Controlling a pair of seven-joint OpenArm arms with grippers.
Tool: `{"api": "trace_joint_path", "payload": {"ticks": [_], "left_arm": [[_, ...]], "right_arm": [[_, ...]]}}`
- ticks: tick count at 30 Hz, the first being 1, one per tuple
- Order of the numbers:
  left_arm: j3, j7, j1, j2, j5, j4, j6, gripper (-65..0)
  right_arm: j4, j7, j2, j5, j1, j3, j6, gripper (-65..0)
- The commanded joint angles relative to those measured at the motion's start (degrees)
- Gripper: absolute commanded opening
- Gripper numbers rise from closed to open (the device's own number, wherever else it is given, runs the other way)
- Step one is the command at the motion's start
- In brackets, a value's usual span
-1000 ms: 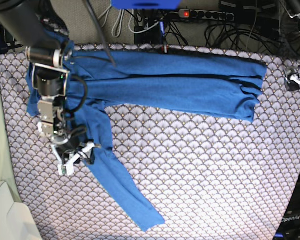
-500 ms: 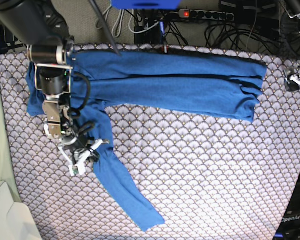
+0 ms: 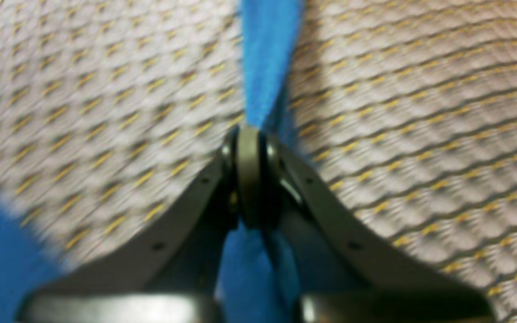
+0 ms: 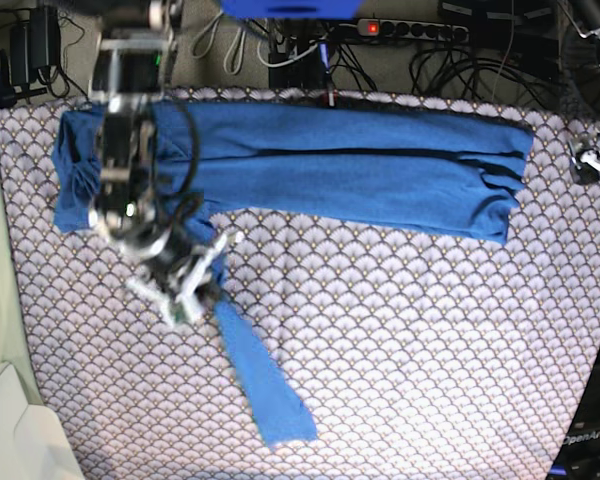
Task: Fold the T-shirt properly
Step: 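Grasp the sleeve with the right gripper and lift it onto the folded body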
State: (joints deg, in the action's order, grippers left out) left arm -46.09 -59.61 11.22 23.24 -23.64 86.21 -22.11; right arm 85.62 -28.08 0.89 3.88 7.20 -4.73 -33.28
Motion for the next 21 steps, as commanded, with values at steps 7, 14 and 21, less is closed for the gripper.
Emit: {"api": "trace_joint_path", "payload": {"ticks": [7,14,21], "left_arm": [[-0.55,0.93,-0.37,1.41,-0.49,1.04,0.09,-11.8],[-0.38,0.93,-0.37,1.41,-0.49,1.04,0.09,-11.8],[-0.38,0.93,-0.37,1.41,-0.49,1.04,0.0,-11.8]], "right_arm": [[16.05,-2.03,1.71,-1.11,-9.09,7.33,0.18,-65.0],[24.13,-2.21,5.14,-0.93,-19.11,13.92,0.27,-65.0],[24.57,-1.68,5.66,-1.02,-26.32,19.72,0.35,-65.0]]}}
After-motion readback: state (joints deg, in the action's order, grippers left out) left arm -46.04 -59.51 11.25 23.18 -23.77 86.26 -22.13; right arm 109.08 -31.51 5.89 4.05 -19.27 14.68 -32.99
